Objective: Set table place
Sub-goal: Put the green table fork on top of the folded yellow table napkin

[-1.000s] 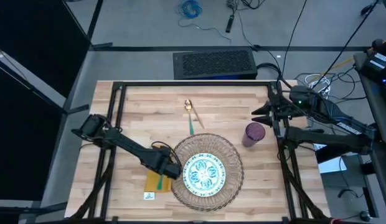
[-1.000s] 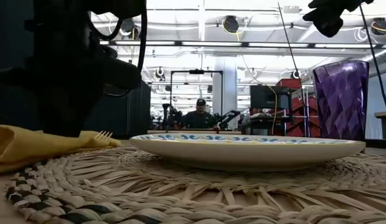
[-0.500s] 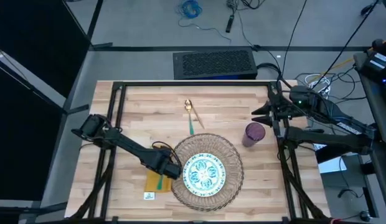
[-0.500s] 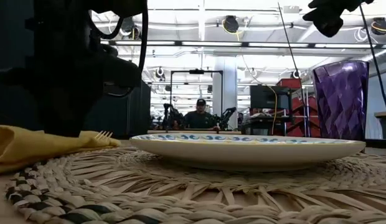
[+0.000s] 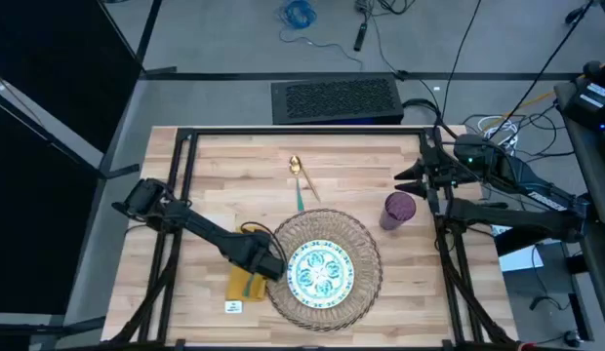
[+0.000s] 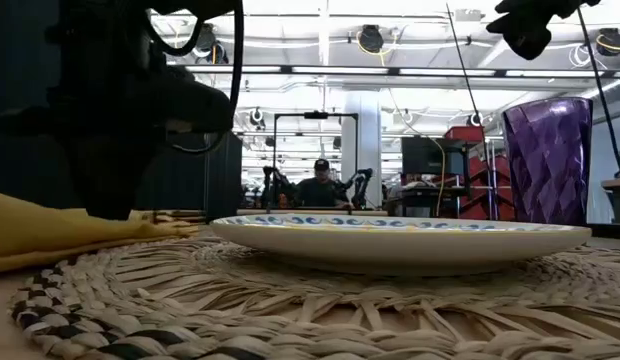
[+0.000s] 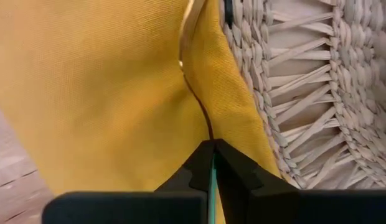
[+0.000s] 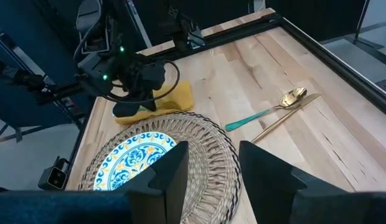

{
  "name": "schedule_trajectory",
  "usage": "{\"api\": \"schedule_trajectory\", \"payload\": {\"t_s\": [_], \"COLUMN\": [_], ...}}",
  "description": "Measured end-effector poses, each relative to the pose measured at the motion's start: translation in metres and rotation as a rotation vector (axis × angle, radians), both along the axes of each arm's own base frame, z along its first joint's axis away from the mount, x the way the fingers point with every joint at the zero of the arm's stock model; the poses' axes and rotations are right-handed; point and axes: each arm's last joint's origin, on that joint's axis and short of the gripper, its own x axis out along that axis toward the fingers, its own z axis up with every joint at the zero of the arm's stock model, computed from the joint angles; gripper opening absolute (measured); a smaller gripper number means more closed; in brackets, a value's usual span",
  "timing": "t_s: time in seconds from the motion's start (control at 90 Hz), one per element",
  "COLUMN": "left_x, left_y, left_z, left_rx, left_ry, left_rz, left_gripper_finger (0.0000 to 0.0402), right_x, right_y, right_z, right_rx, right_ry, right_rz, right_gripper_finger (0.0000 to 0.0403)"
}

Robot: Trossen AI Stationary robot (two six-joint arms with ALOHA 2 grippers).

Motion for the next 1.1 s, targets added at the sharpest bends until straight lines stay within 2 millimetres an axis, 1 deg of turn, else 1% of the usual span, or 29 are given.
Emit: {"api": "schedule_trajectory", "payload": {"t_s": [0.133,0.3,0.389,0.611,0.822,0.889,0.967,1.011,1.1], "left_x": [0.004,0.008,0.01,0.002,0.0,-0.005,-0.011,-0.018,-0.036], "left_y": [0.003,0.01,0.011,0.01,0.002,0.001,-0.001,-0.002,-0.003], "left_z": [0.011,0.028,0.035,0.036,0.035,0.031,0.031,0.034,0.044], "left_rx": [0.019,0.08,0.085,0.034,0.009,0.011,-0.002,-0.008,0.017], "left_ry": [0.019,0.039,0.043,0.137,0.129,0.138,0.095,0.055,-0.036], "left_rz": [-0.026,-0.012,0.002,0.099,0.148,0.175,0.198,0.212,0.25], "left_gripper_finger": [0.0,0.0,0.0,0.0,0.0,0.0,0.0,0.0,0.0], "right_x": [0.0,0.0,0.0,0.0,0.0,0.0,0.0,0.0,0.0], "right_y": [0.0,0.0,0.0,0.0,0.0,0.001,0.002,0.002,0.003], "right_z": [0.0,0.0,0.0,0.0,-0.001,-0.001,0.0,0.0,-0.001], "right_rx": [-0.001,-0.001,-0.001,0.0,0.002,0.011,0.023,0.029,0.032], "right_ry": [0.0,0.0,0.0,0.004,0.007,0.003,-0.001,-0.003,0.0], "right_rz": [0.0,0.0,0.0,0.001,0.005,0.027,0.054,0.068,0.078], "right_gripper_finger": [0.013,0.013,0.013,0.013,0.013,0.013,0.013,0.013,0.013]}}
